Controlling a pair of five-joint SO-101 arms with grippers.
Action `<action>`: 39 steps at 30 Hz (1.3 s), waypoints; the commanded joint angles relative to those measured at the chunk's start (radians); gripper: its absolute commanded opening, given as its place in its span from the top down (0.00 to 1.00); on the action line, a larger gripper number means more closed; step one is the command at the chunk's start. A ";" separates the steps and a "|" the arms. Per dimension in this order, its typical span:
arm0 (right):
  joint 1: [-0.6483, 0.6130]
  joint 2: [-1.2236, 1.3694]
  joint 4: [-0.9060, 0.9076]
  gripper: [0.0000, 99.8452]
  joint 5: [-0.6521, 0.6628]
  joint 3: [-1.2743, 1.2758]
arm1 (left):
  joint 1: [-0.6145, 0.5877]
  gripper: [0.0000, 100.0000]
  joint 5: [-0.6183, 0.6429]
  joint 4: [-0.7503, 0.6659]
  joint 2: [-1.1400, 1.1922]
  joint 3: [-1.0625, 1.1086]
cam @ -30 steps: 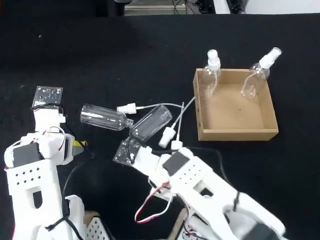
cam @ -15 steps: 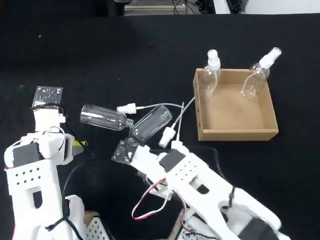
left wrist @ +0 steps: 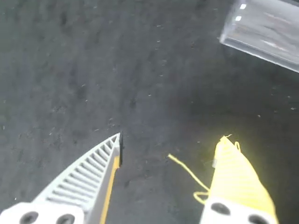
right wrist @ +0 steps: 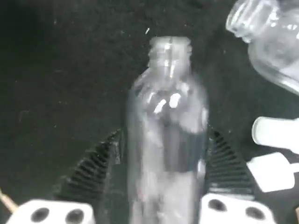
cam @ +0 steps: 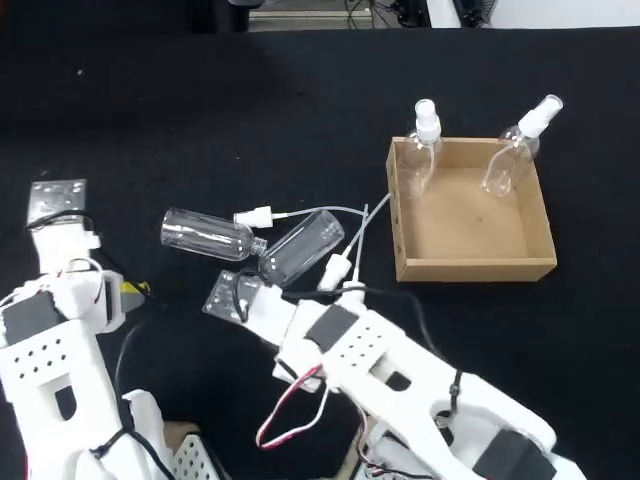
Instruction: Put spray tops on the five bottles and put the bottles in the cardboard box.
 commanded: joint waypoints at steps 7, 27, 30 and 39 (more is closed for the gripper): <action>-0.005 0.012 0.127 0.74 -0.008 -0.142 | -0.051 0.70 -0.002 0.008 -0.014 -0.044; -0.005 0.012 -0.075 0.75 0.058 0.088 | -0.051 0.70 0.000 0.012 -0.014 -0.044; -0.005 0.012 -0.075 0.76 0.074 0.111 | -0.050 0.70 0.000 0.054 -0.014 -0.058; 0.028 0.001 0.035 0.99 0.011 -0.045 | -0.050 0.70 0.000 0.086 -0.014 -0.079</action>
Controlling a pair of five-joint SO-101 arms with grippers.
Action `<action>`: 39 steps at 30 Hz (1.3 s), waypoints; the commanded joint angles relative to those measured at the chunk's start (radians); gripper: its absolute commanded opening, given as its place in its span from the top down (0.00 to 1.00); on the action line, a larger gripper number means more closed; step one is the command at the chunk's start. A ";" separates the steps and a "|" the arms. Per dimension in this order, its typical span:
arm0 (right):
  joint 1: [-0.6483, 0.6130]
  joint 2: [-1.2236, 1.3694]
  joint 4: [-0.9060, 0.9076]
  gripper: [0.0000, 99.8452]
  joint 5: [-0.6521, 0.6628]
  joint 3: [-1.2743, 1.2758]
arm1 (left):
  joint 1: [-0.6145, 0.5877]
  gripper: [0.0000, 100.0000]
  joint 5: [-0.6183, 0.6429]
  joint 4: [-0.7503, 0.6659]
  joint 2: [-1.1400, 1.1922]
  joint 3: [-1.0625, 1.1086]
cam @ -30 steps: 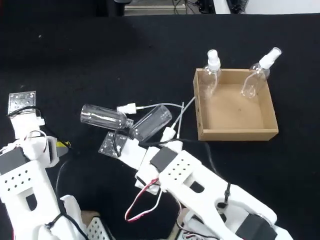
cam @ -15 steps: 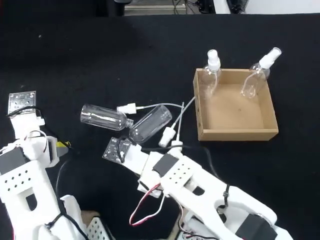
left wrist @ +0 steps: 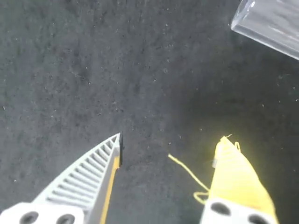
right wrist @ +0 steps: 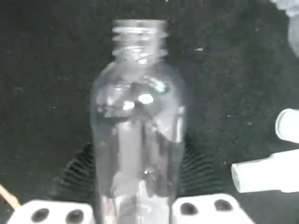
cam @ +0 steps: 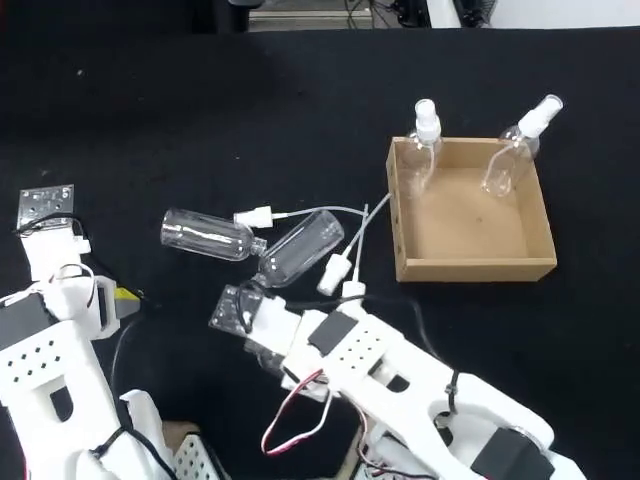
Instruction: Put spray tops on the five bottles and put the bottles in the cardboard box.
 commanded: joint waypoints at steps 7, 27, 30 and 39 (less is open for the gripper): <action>0.147 -0.073 0.358 0.99 -0.018 -0.343 | 0.022 0.70 0.000 0.006 -0.012 -0.051; 0.655 -0.704 0.572 0.99 0.198 -0.249 | 0.556 0.70 0.265 0.006 0.373 -0.429; 0.657 -0.705 0.540 0.99 0.198 -0.217 | 0.641 0.70 0.316 0.003 0.497 -0.498; 0.652 -0.702 0.485 0.99 0.203 -0.160 | 0.740 0.70 0.456 -0.127 0.710 -0.638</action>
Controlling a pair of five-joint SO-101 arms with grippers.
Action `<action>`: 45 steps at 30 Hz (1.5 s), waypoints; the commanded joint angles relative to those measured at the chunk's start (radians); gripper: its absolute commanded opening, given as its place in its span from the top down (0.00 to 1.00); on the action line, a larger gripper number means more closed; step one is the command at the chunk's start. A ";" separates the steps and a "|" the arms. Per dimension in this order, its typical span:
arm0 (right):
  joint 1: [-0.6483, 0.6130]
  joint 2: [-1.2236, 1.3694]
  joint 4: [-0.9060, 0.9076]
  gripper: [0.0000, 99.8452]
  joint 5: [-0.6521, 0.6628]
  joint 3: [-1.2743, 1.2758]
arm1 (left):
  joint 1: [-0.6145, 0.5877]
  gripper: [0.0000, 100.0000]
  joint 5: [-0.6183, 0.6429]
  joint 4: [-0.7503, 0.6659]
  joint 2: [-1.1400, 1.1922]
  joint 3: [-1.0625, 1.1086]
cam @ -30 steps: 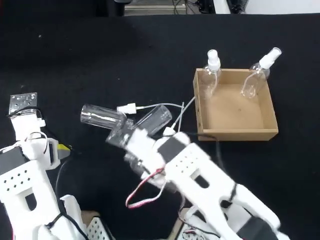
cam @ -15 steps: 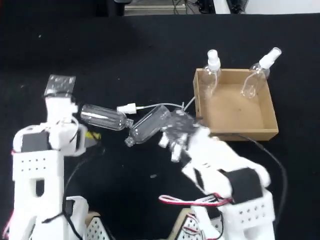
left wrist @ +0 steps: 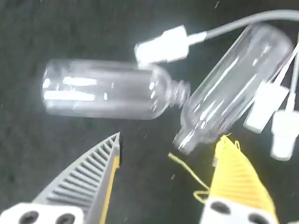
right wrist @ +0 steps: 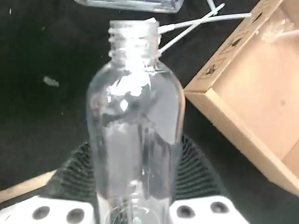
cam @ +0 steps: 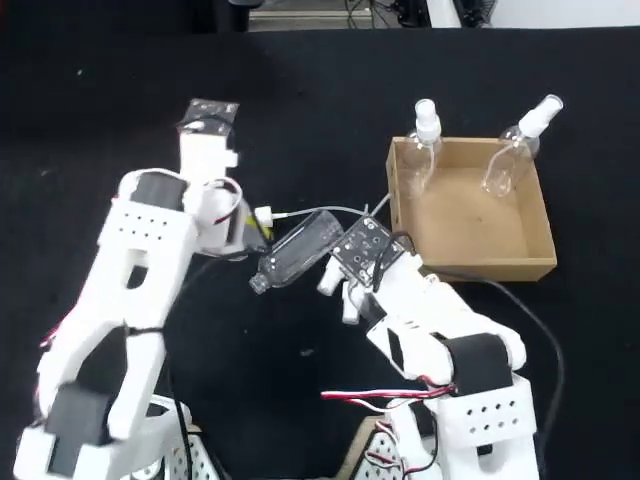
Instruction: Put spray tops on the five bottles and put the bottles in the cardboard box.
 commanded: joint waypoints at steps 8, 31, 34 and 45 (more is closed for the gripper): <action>0.009 -0.013 -0.150 0.99 -0.003 0.168 | 0.048 0.70 0.005 -0.229 0.186 -0.085; 0.009 -0.015 -0.153 0.99 -0.037 0.180 | -0.033 0.70 -0.012 -0.494 0.420 -0.101; 0.009 -0.015 -0.153 0.99 -0.037 0.180 | -0.044 0.70 -0.017 -0.496 0.430 -0.101; 0.009 -0.015 -0.153 0.99 -0.037 0.180 | -0.044 0.70 -0.021 -0.503 0.442 -0.101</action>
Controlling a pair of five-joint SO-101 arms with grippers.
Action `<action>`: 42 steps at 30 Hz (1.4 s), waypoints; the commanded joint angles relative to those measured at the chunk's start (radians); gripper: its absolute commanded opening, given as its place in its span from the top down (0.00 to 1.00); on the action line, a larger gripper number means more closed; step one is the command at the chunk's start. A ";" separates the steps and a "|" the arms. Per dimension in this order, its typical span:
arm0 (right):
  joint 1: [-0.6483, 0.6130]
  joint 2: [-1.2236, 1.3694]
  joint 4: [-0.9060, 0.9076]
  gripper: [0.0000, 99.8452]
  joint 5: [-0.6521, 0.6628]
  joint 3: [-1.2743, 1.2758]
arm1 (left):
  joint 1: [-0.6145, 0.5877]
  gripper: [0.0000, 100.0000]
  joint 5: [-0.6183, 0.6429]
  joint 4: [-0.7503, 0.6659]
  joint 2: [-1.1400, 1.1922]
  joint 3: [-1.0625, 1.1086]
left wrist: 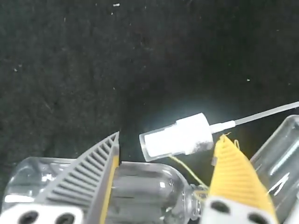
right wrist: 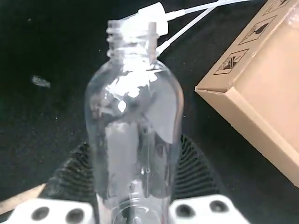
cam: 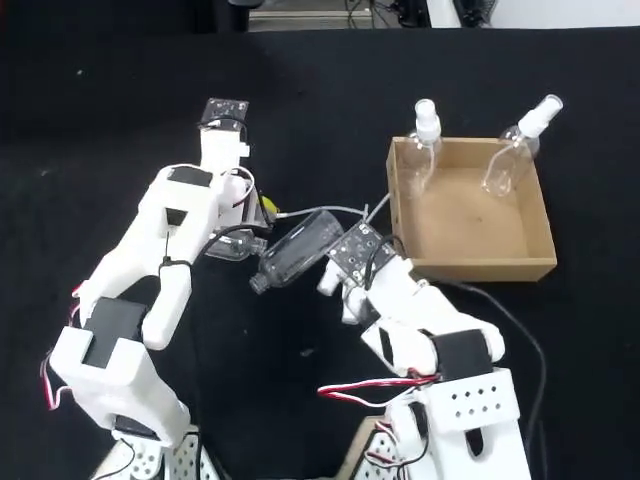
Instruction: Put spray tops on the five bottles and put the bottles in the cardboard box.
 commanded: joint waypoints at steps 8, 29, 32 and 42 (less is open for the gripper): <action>0.009 -0.015 -0.023 0.99 -0.009 -0.002 | -0.008 0.83 -0.006 -0.017 -0.012 -0.047; 0.009 -0.015 -0.023 0.99 -0.009 -0.002 | -0.269 0.86 -0.238 0.313 -0.014 -0.366; 0.009 -0.015 -0.023 0.99 -0.009 -0.002 | -0.269 0.86 -0.104 0.319 -0.014 -0.364; 0.009 -0.015 -0.023 0.99 -0.009 -0.002 | -0.153 0.70 0.433 0.381 0.006 -0.344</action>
